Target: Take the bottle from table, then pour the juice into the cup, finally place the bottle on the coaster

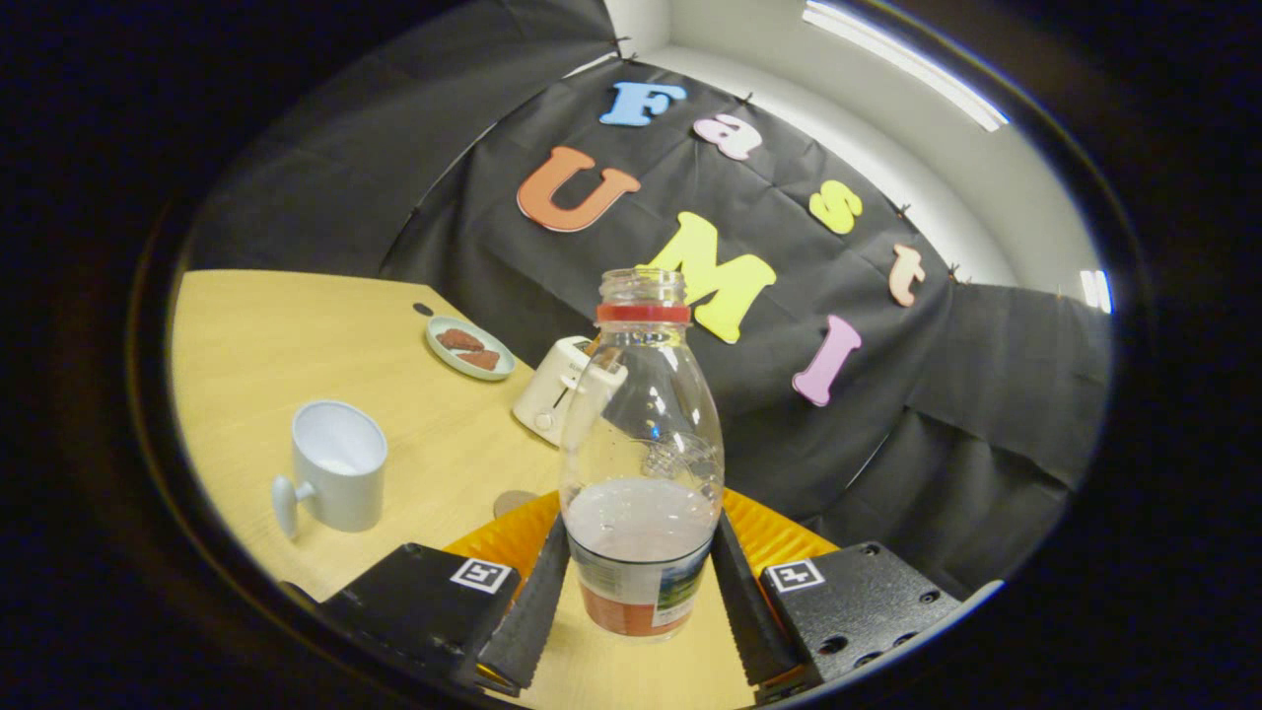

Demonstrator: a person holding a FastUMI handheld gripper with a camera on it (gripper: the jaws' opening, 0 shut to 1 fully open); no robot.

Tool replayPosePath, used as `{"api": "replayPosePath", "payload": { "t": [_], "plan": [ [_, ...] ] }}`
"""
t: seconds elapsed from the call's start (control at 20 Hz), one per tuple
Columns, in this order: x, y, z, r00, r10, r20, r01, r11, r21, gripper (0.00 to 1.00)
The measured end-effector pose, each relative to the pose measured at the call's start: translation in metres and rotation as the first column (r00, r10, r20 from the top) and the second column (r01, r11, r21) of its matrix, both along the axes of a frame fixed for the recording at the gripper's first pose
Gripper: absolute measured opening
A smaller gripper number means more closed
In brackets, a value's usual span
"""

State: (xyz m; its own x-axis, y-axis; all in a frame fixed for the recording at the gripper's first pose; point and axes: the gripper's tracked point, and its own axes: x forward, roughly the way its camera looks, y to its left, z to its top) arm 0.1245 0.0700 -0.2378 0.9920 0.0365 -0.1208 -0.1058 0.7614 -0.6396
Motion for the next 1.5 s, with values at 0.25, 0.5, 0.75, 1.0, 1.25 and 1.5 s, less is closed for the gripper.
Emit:
{"api": "replayPosePath", "payload": {
  "t": [0.25,0.5,0.75,1.0,1.25,1.5],
  "plan": [
    [0.007,0.005,-0.001,1.0,0.006,0.015,-0.004,0.993,-0.12,0.79],
    [0.009,0.011,-0.01,1.0,0.007,0.018,-0.001,0.946,-0.323,0.8],
    [0.012,0.022,-0.007,0.996,0.038,0.078,0.005,0.874,-0.486,0.79],
    [0.013,0.022,0.001,0.994,0.02,0.11,0.045,0.829,-0.557,0.79],
    [0.015,0.026,0.01,0.99,0.045,0.131,0.053,0.749,-0.661,0.79],
    [0.016,0.029,0.015,0.987,0.077,0.143,0.053,0.68,-0.731,0.79]
  ]
}}
